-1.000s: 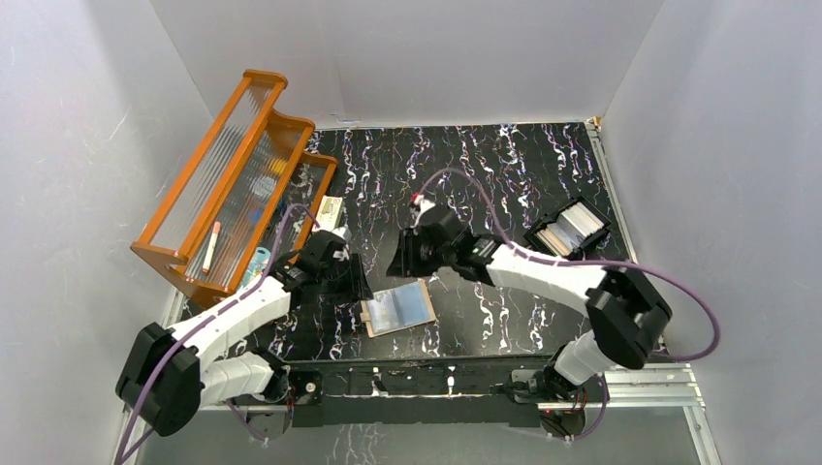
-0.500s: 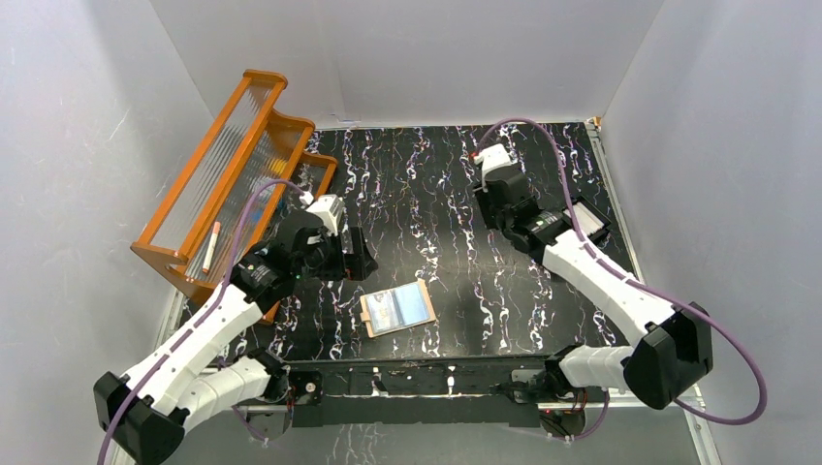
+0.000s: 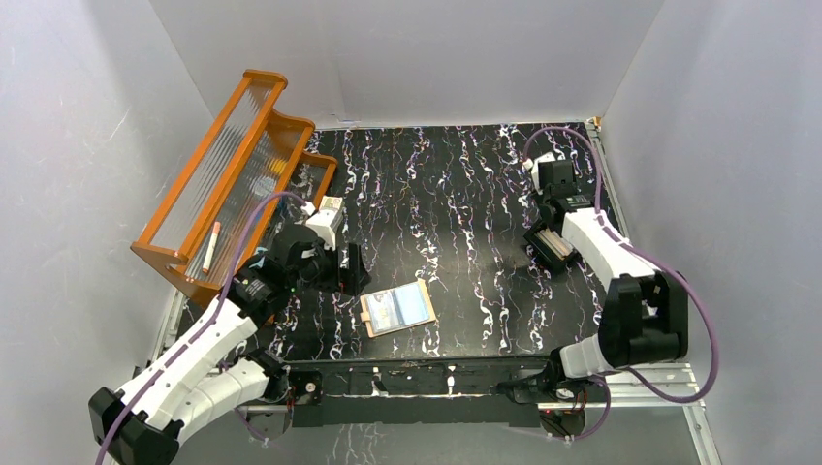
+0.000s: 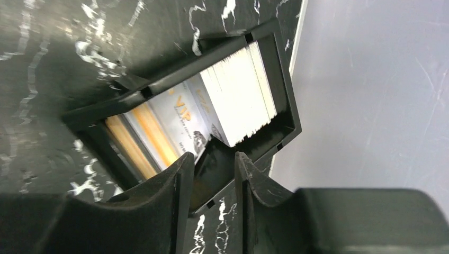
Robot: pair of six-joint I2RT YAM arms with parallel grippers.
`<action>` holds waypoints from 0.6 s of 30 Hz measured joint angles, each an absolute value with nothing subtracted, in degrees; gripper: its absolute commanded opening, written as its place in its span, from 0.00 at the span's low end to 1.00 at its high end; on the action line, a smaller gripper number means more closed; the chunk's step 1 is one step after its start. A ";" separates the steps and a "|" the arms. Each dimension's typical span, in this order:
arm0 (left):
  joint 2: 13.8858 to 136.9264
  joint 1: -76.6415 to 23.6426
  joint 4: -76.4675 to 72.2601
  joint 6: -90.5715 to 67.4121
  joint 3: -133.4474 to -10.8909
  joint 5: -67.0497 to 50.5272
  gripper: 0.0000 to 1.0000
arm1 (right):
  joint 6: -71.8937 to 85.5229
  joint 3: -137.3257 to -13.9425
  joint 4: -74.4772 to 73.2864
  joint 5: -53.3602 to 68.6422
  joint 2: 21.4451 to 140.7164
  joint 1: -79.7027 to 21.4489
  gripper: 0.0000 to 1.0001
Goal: Put the credit cards into the card holder
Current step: Pick up the credit card from the storage box.
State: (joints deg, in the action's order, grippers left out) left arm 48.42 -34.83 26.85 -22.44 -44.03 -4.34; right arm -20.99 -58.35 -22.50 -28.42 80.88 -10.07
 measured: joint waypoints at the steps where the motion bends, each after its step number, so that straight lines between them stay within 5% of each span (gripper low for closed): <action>1: 47.88 -34.83 26.85 -22.13 -43.16 -4.32 0.98 | -21.54 -58.04 -22.70 -28.82 82.02 -9.32 0.45; 18: 43.42 -34.83 24.36 -19.20 -40.21 -3.84 0.99 | -30.33 -53.28 -9.65 -34.35 94.91 -4.54 0.47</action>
